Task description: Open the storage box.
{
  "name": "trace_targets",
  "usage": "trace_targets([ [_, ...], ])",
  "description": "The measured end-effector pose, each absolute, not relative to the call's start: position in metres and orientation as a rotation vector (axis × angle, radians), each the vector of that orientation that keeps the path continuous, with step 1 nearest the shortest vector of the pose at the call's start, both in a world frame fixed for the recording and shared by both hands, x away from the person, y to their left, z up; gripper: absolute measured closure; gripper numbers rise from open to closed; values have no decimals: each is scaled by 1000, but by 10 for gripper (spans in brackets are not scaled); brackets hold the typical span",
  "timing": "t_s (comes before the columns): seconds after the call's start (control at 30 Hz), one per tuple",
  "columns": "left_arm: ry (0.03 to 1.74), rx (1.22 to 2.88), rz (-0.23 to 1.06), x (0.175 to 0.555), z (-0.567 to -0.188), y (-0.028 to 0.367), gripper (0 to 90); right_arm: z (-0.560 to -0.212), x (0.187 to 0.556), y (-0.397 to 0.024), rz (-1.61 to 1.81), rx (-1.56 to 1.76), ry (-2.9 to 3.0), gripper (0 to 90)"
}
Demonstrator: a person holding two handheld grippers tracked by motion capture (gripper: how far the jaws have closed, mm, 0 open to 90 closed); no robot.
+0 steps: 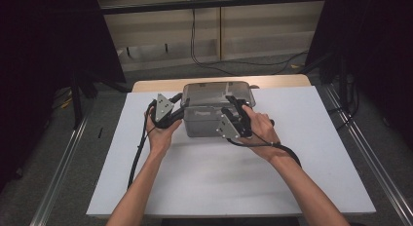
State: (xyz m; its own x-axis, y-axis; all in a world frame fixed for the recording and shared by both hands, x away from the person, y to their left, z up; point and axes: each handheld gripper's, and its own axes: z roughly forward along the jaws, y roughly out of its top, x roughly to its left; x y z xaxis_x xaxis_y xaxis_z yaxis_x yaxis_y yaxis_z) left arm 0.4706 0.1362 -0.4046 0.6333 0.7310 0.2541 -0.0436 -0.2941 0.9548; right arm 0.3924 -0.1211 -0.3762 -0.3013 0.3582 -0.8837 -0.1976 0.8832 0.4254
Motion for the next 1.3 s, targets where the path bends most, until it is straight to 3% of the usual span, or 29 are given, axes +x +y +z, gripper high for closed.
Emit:
trace_targets([
  [0.23,580,1699,829,472,-405,137,627,-382,398,-146,692,298,1833,296],
  [0.5,589,1700,813,472,-405,138,635,-382,410,-168,852,457,1865,247],
  [0.87,604,1690,795,474,-405,139,642,-394,422,-194,1042,638,1870,271],
  [1.3,595,1699,794,475,-402,140,651,-399,439,-209,1128,710,1850,397],
])
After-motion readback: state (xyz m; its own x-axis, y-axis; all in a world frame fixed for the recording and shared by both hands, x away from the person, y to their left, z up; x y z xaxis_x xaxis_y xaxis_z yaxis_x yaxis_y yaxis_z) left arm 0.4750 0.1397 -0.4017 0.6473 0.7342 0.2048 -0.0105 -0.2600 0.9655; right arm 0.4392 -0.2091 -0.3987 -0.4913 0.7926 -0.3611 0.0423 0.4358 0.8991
